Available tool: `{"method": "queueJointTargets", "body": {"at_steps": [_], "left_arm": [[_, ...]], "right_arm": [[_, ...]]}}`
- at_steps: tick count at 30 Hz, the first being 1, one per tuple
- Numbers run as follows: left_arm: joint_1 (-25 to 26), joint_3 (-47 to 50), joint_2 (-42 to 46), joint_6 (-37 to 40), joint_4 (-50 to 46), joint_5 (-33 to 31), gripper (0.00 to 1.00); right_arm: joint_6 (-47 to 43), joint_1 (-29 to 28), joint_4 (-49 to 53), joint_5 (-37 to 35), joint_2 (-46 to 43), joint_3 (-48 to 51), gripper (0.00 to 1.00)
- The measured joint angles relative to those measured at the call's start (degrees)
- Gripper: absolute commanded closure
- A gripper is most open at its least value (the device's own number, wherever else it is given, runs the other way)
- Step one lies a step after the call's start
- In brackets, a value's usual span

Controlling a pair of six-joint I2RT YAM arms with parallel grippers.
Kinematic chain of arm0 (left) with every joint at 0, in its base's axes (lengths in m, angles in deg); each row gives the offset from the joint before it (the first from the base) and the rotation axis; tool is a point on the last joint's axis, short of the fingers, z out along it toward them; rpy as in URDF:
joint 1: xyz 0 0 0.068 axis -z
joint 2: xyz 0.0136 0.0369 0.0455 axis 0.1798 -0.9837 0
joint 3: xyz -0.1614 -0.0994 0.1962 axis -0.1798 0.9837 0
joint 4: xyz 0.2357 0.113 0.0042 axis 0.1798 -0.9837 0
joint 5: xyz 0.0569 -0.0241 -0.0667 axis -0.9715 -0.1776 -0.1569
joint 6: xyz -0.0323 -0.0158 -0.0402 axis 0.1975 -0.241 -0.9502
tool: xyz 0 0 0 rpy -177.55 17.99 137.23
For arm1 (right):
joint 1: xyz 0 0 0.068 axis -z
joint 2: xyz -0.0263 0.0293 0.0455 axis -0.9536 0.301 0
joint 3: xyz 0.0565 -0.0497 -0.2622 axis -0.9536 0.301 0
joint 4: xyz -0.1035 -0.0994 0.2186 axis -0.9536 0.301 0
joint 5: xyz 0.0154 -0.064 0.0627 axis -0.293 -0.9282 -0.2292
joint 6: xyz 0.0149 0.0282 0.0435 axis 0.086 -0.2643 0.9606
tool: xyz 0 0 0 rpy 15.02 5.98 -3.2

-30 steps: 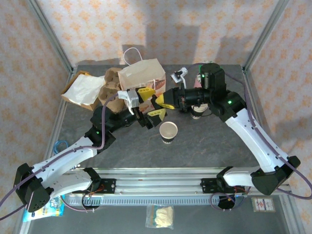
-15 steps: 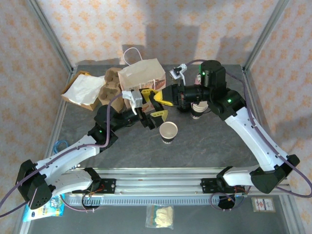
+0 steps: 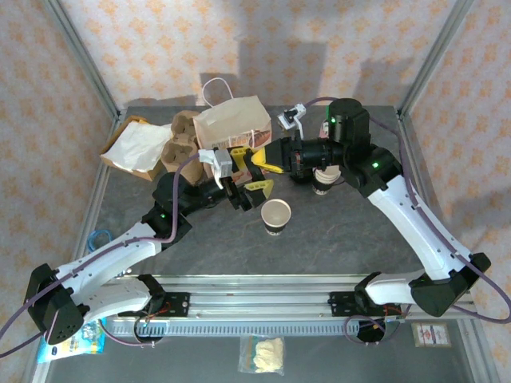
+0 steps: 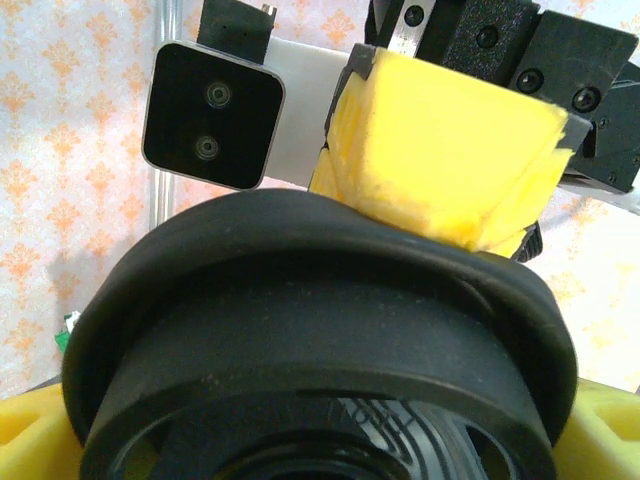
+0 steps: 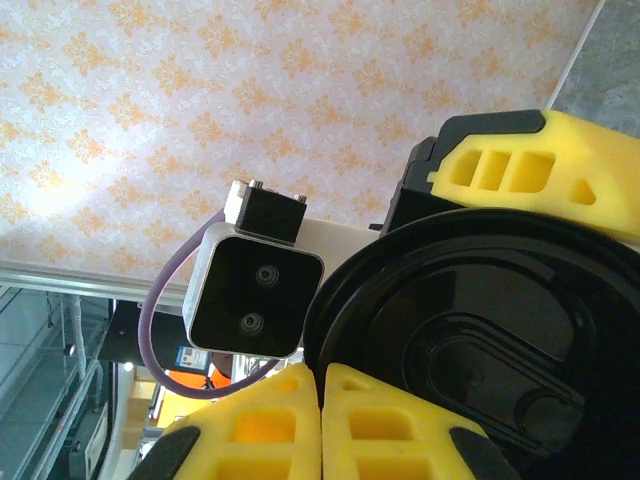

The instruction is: Pack the takeout coffee

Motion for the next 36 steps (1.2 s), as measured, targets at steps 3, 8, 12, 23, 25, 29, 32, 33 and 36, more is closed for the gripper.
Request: {"method": "queueJointTargets", "body": {"at_steps": [3,8,12,23,25,29,32,33,36], "left_arm": [[0.0,0.0,0.3,0.2,-0.9,-0.3,0.15],[0.0,0.0,1.6,0.8,-4.7,-1.8,0.17],[0.0,-1.7,3.2,3.1,-12.3,-3.7,0.18],[6.8,-22.2,-3.9,12.3,-46.9,-12.3,0.12],[9.0,-26.4,-7.4,13.2,-52.6,-14.3,0.13],[12.0,-33.1,-14.7,13.6,-63.1,-18.9,0.15],[12.7,-35.2,-18.6,13.1,-68.8,-21.6,0.15],[12.8,-35.4,-19.4,13.0,-70.2,-22.3,0.15],[13.8,-35.9,-21.7,11.9,-74.6,-24.2,0.15]], "right_arm": [[0.0,0.0,0.1,-0.2,0.0,0.0,0.84],[-0.8,1.7,1.4,-1.0,0.0,-0.6,0.67],[-1.5,7.6,3.5,-2.1,-0.6,-1.2,0.61],[-7.1,23.1,23.3,-23.6,-3.1,-1.6,0.60],[-9.0,23.1,27.0,-29.5,-2.7,-1.6,0.60],[-12.2,23.1,30.8,-38.9,-3.0,-2.0,0.59],[-14.4,23.1,32.0,-44.7,-4.0,-2.7,0.58],[-15.1,23.1,32.3,-46.1,-4.5,-2.9,0.58],[-17.0,23.1,33.2,-50.1,-5.5,-3.3,0.58]]}}
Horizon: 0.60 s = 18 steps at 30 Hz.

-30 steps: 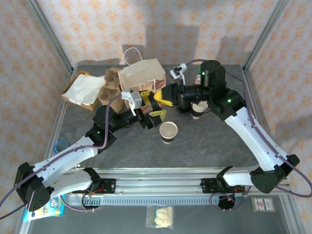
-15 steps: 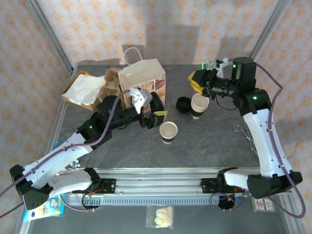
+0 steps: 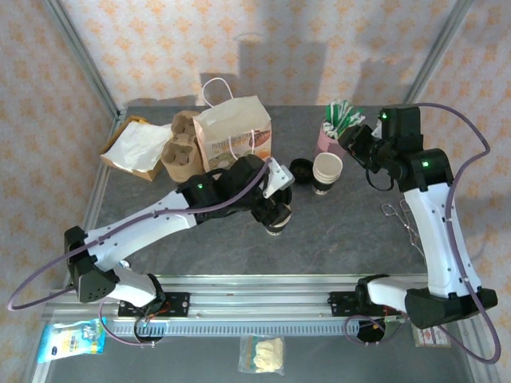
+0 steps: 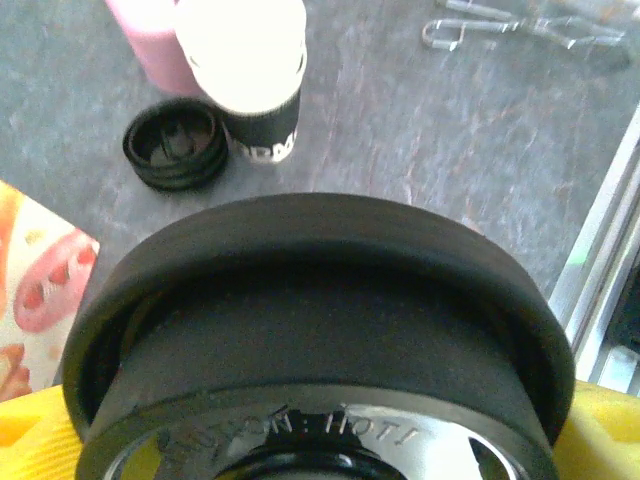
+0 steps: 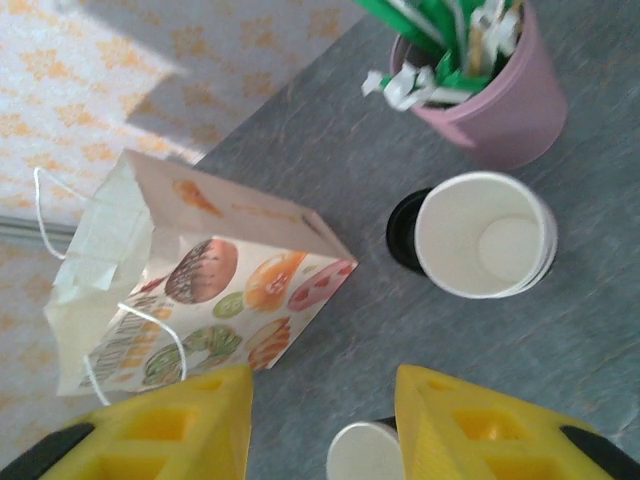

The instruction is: Pack the takeout coffee

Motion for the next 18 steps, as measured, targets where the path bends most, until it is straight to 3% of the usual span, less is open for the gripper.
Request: {"method": "queueJointTargets", "body": {"at_steps": [7,18], "left_arm": [[1.2,-6.0,-8.6,-2.8,-6.8,-1.6,0.14],[1.2,-15.8,-22.0,-5.8,-15.5,-1.6,0.14]], "right_arm": [[-2.2,0.0,0.3,-4.9,-2.3,1.5,0.57],[-2.9,0.0,-1.4,-5.4,-3.2,3.3,0.57]]}}
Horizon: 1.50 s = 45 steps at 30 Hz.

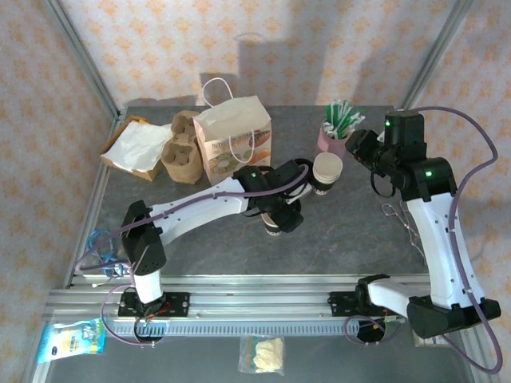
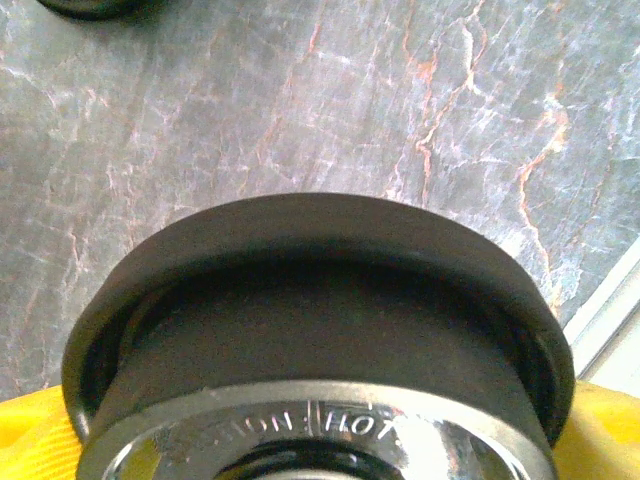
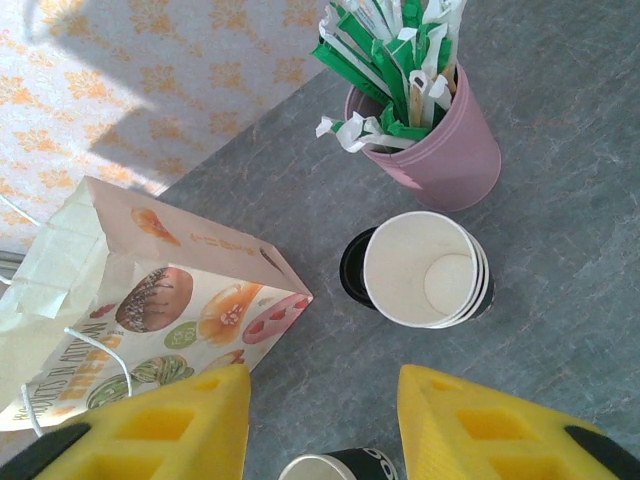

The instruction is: Pack the takeout coffee

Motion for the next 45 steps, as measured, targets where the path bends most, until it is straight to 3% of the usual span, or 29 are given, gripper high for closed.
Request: {"method": "queueJointTargets", "body": {"at_steps": [16,45], "left_arm": [[0.0,-4.3,-5.3,-2.6,-9.2,-5.0,0.12],[-0.1,-3.6,-5.5,-2.5,-9.2,-5.9,0.02]], "right_arm": [[-0.8,0.2,-2.2,0.2,-1.5,3.2,0.57],[-1.3,0.7,-3.0,0.2,-1.9,3.3,0.57]]}}
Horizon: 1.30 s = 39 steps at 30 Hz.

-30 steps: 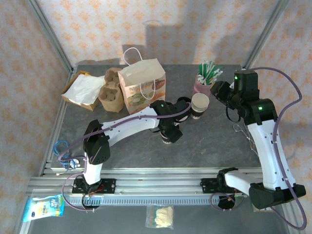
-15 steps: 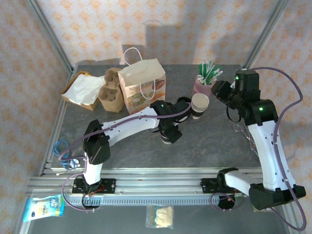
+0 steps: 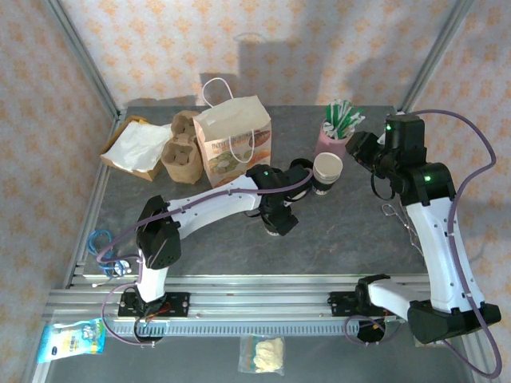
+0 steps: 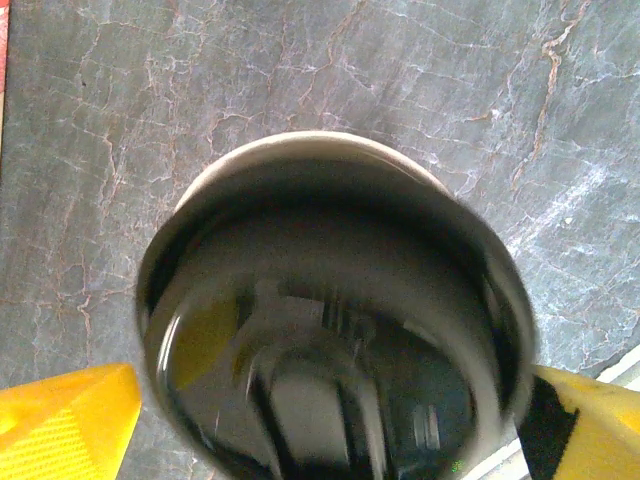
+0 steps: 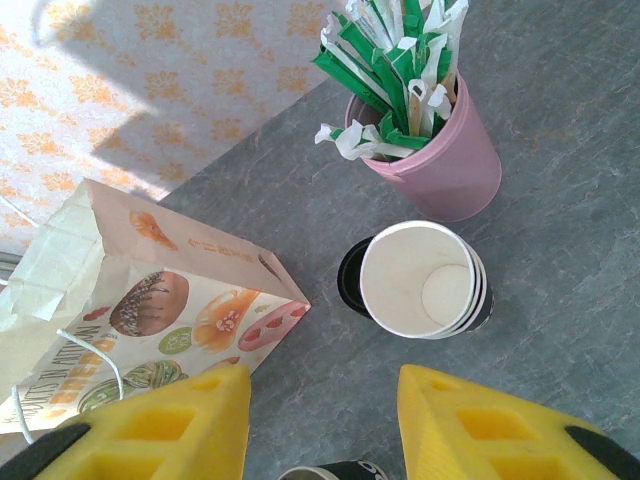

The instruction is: Pack the takeout coffee

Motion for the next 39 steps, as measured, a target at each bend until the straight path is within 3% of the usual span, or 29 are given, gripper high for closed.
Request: {"method": "queueJointTargets", "body": {"at_steps": [8,17,21,25,28,33,39], "left_arm": [[0.0,-0.1,-0.3,0.0,0.0,0.0,0.01],[0.0,-3.8,1.1,-0.2,0.5,-0.1,0.01],[0.0,-4.0,8.1,-1.2,2.1,-2.7,0.01],[-0.5,-2.8,20.3,-4.3,6.8,-11.3,0.01],[-4.5,0.7,31.3,-8.7,10.4,-16.9,0.01],[-19.9,12.8,48.4,-16.2,16.5,-18.2,0.01],[-23.2,24.7,57.6,-21.7,19.6,-15.7,0.01]], "right_arm": [[-0.2,0.0,0.0,0.3,0.0,0.0,0.55],[-2.2,0.1,0.5,1.5,0.2,-0.3,0.30],[-3.6,0.0,2.2,3.3,1.4,-2.2,0.28],[-5.1,-1.4,5.5,4.5,3.7,-3.9,0.28],[-5.8,-6.7,9.1,4.0,7.1,-5.6,0.27],[-6.0,-20.6,15.5,2.1,16.0,-8.5,0.24],[-5.9,-32.0,19.8,0.8,24.0,-8.2,0.22]]}}
